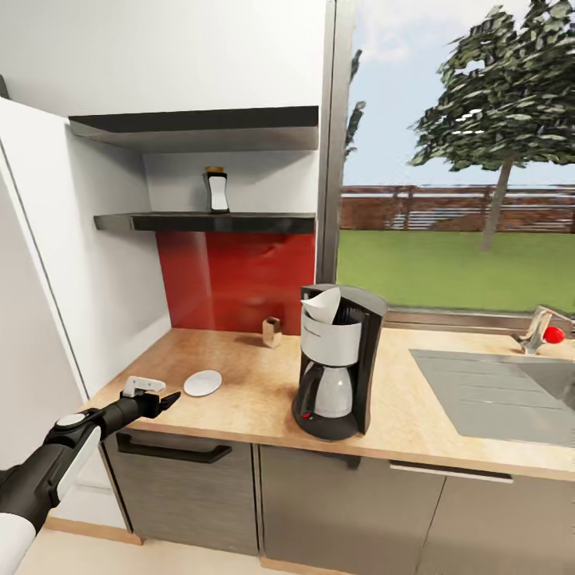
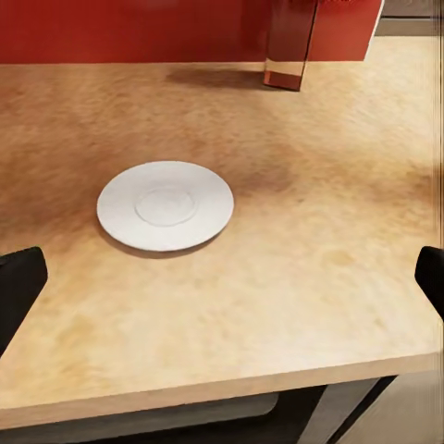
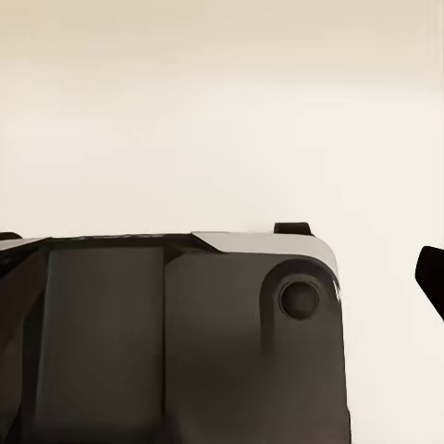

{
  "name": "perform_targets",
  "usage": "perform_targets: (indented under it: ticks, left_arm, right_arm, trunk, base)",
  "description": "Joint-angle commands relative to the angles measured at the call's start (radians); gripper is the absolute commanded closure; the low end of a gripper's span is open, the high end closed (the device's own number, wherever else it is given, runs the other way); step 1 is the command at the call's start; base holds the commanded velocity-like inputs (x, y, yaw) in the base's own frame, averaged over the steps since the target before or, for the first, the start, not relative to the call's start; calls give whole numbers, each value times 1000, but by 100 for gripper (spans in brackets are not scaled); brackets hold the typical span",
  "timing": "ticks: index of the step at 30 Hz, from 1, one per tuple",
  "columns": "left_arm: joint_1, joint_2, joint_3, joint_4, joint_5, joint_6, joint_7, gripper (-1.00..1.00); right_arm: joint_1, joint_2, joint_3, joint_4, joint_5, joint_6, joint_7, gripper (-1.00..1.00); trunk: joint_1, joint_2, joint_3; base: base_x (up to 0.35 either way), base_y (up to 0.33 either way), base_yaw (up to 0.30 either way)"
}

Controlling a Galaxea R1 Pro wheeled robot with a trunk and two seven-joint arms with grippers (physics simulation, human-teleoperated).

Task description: Set up a coffee station on the kitchen countertop: keep the coffee maker on the countertop, move the bottle of coffee from the kitchen shelf to the counter next to the coffee maker, place a paper coffee filter on top of the coffee maker, put the saucer next to the coffee maker with the coffee cup on the saucer, and place the electric kettle next to the coffee maker.

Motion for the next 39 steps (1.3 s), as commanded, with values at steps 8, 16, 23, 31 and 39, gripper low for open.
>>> perform_targets:
  ticks: [8,16,23,31,39]
  left_arm:
    - [0,1,-3,-2,11,9,1,-100]
    - [0,1,2,-2,9,9,2,-100]
    - [0,1,3,-2,9,8,2,-100]
    - [-2,0,5,-18,11,6,3,-100]
    - [-176,23,102,-215,10,224,7,-100]
  right_arm:
    - [0,0,-2,1,-1,-4,0,-100]
    - [0,0,-2,1,-1,-4,0,-100]
    - [0,0,-2,1,-1,-4,0,-100]
    - [0,0,-4,0,-1,-4,0,-100]
    - [0,0,-1,2,-1,-3,2,-100]
  trunk:
    - [0,-1,5]
    - [0,-1,11]
    - [0,-1,16]
    - [0,-1,20]
    - [0,-1,20]
  base:
    - [-157,2,-215]
    - [-246,0,-226]
    - [-31,0,-227]
    - [-83,76,-184]
    - [-8,7,-15]
